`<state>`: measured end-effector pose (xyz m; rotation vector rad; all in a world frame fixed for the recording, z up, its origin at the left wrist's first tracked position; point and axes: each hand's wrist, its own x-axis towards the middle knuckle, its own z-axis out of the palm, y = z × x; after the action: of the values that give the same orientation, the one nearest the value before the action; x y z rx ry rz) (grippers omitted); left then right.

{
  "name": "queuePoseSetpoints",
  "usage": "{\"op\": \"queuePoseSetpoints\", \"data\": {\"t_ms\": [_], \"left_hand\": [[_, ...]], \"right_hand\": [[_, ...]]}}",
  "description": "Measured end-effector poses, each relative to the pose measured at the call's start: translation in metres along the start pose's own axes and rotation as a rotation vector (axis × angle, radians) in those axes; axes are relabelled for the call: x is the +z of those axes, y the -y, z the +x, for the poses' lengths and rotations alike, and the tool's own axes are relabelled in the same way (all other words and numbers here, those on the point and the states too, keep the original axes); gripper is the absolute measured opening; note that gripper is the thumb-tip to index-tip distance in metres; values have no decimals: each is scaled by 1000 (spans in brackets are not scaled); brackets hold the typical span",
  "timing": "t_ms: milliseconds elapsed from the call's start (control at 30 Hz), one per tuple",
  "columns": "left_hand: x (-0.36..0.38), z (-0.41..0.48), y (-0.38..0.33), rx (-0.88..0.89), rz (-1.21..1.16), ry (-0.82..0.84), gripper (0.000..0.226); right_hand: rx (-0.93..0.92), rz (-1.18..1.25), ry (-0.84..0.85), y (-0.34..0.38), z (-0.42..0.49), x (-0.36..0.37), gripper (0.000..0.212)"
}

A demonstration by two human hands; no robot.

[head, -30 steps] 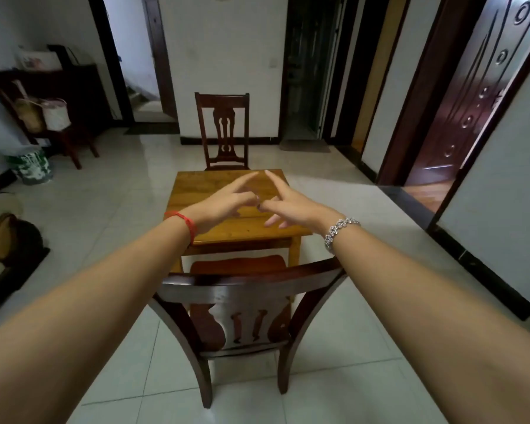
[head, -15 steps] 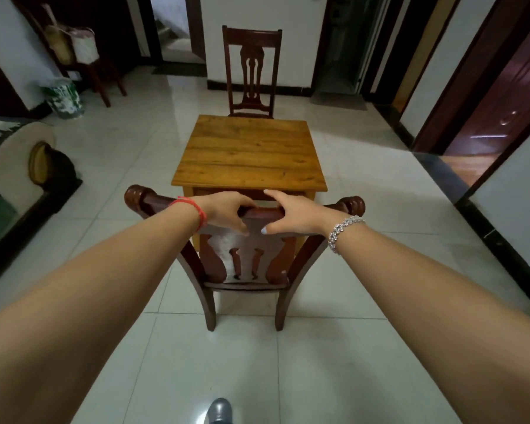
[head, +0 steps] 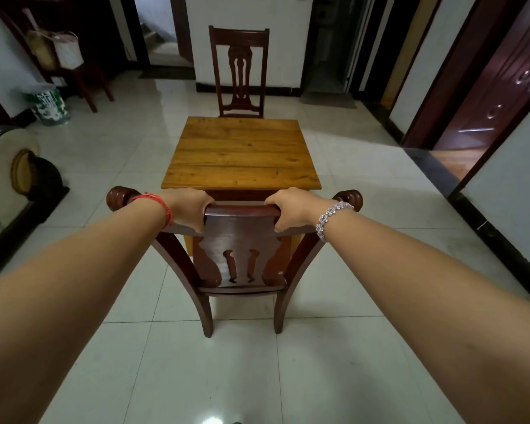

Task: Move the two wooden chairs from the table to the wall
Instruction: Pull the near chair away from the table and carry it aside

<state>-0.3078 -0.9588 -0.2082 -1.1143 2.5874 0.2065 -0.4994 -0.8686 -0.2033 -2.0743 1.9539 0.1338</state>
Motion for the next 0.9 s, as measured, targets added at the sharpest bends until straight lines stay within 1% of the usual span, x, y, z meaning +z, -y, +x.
{"op": "queuePoseSetpoints", "data": {"t_ms": [100, 167, 267, 433, 600, 700, 900], "left_hand": [[2, 4, 5, 53, 6, -18, 30], [4, 7, 10, 93, 18, -21, 27], [2, 8, 13, 143, 32, -14, 26], [0, 10, 12, 194, 77, 6, 31], [0, 6, 11, 203, 98, 0, 27], [2, -1, 6, 194, 85, 11, 24], [9, -24, -10, 173, 73, 14, 25]], "right_hand": [[18, -65, 94, -2, 9, -3, 61], [24, -95, 117, -2, 11, -5, 66], [2, -124, 95, -2, 10, -5, 59], [-24, -168, 120, 0, 8, -9, 46], [-37, -181, 132, 3, 5, -11, 40], [-40, -174, 143, 6, -4, -10, 41], [-36, -172, 156, 13, -31, -5, 48]]}}
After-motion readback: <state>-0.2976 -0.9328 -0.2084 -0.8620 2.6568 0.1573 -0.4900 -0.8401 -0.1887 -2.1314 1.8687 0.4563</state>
